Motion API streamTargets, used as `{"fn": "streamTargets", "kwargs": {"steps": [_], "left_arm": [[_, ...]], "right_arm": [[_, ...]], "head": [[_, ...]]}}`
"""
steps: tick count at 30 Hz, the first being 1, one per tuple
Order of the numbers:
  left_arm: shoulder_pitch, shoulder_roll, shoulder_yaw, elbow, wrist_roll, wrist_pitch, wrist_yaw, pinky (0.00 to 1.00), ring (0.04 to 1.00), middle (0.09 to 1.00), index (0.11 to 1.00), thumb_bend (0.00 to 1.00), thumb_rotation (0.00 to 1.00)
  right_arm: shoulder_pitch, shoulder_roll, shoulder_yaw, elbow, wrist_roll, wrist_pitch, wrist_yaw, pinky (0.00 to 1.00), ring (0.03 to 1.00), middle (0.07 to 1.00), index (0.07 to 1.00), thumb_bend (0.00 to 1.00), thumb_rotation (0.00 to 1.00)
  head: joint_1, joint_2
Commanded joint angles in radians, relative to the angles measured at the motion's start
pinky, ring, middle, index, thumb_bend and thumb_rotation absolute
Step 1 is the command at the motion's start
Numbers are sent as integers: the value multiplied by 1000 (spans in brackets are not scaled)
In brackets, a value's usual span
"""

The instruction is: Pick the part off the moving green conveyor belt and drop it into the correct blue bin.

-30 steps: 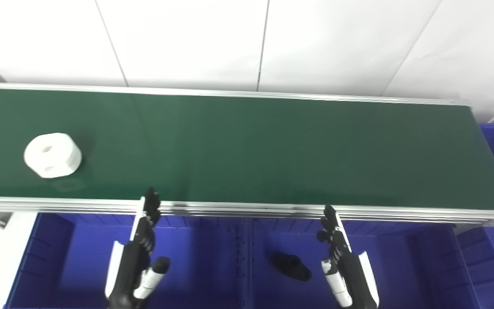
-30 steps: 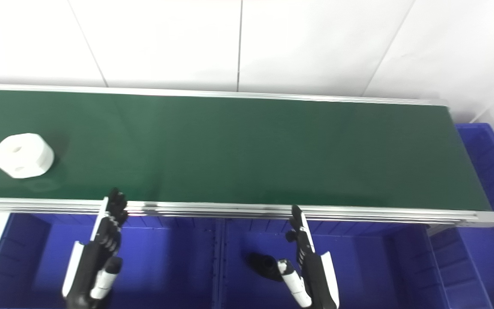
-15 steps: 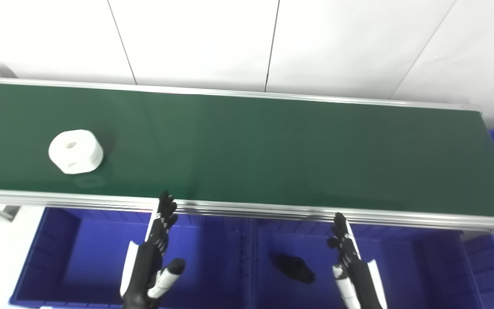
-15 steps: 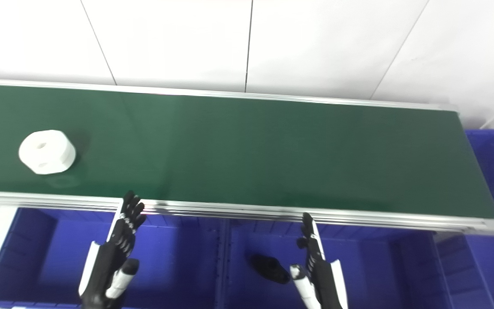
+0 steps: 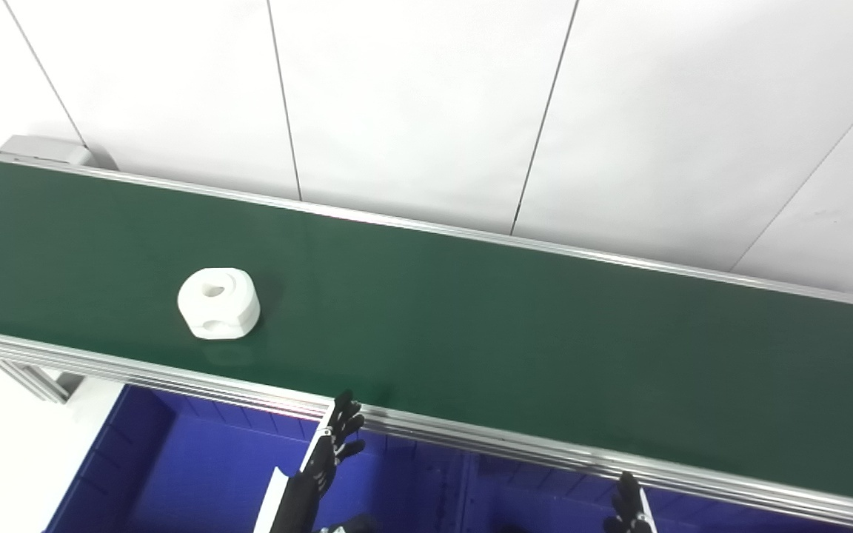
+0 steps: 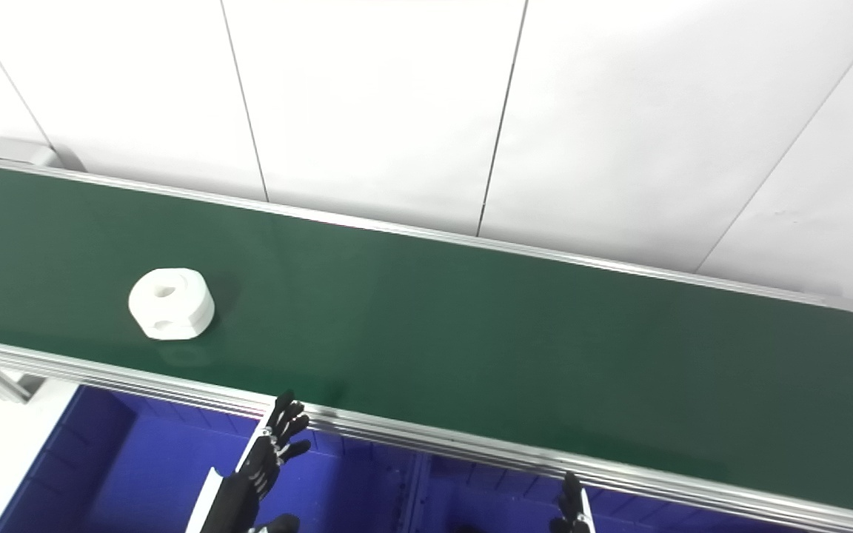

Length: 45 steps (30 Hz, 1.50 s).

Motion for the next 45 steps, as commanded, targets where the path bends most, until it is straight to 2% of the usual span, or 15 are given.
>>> {"fn": "streamTargets", "kwargs": {"steps": [1, 4, 8, 10, 13, 18, 21, 24, 26, 29, 33, 37, 40, 45], "left_arm": [[-9, -16, -10, -6, 12, -40, 18, 824, 917, 951, 965, 858, 837], [-14, -19, -12, -2, 23, -36, 22, 820, 913, 944, 956, 857, 847], [-14, -15, -15, -3, 8, -39, 21, 811, 912, 941, 950, 823, 834], [-8, -15, -18, -24, -9, -34, 16, 798, 902, 931, 952, 840, 807], [-4, -6, -30, -53, -8, -39, 15, 806, 897, 918, 959, 874, 793], [-13, 21, -57, -62, 18, -46, 41, 756, 867, 881, 921, 858, 749], [-20, 42, -68, -90, 28, -46, 32, 731, 853, 862, 902, 839, 652], [-37, 55, -62, -149, 83, -40, 21, 696, 831, 833, 854, 844, 527], [-71, 71, -49, -189, 137, -36, 11, 625, 790, 815, 822, 880, 472], [-158, 110, -10, -276, 228, 26, -31, 565, 734, 788, 796, 914, 444], [-261, 140, 32, -348, 313, 123, -84, 559, 733, 792, 773, 955, 423], [-401, 179, 61, -358, 463, 186, -128, 631, 735, 774, 771, 999, 398], [-462, 201, 61, -359, 544, 231, -170, 676, 761, 788, 797, 1000, 392], [-536, 216, 60, -331, 619, 296, -220, 759, 796, 816, 827, 981, 324]], "right_arm": [[-5, -5, -9, -8, 11, -59, 5, 1000, 1000, 1000, 1000, 799, 911], [-13, -10, -14, 0, 8, -59, 7, 1000, 1000, 1000, 1000, 806, 909], [-15, -7, -16, 5, 14, -59, 12, 1000, 1000, 1000, 1000, 819, 901], [-12, -5, -17, 5, 10, -59, 11, 1000, 1000, 1000, 1000, 827, 900], [-12, -8, -18, 15, 14, -59, 13, 1000, 1000, 1000, 1000, 811, 896], [-20, -11, -20, 37, 11, -59, 12, 1000, 1000, 1000, 1000, 799, 892], [-28, -18, -17, 39, -4, -59, 12, 1000, 1000, 1000, 1000, 799, 905], [-33, -21, -16, 40, -2, -59, 16, 1000, 1000, 1000, 1000, 795, 901], [-38, -21, -15, 42, 2, -59, 16, 1000, 1000, 1000, 1000, 794, 895], [-46, -17, -14, 44, 14, -57, 21, 1000, 1000, 1000, 1000, 791, 883], [-56, -13, -14, 51, 18, -57, 28, 1000, 1000, 1000, 1000, 781, 882], [-60, -10, -12, 51, 23, -57, 33, 1000, 1000, 1000, 1000, 766, 876], [-61, -8, -12, 46, 16, -55, 31, 1000, 1000, 1000, 1000, 765, 881], [-68, -7, -7, 45, 15, -55, 36, 1000, 1000, 1000, 1000, 758, 882]], "head": [[0, 1], [12, 1], [-18, 1], [-25, 0], [-42, -28], [-46, -35], [-29, -27], [-17, -22], [-11, -18], [-5, -14], [-5, -14], [-5, -8], [-1, 1], [4, 5]]}}
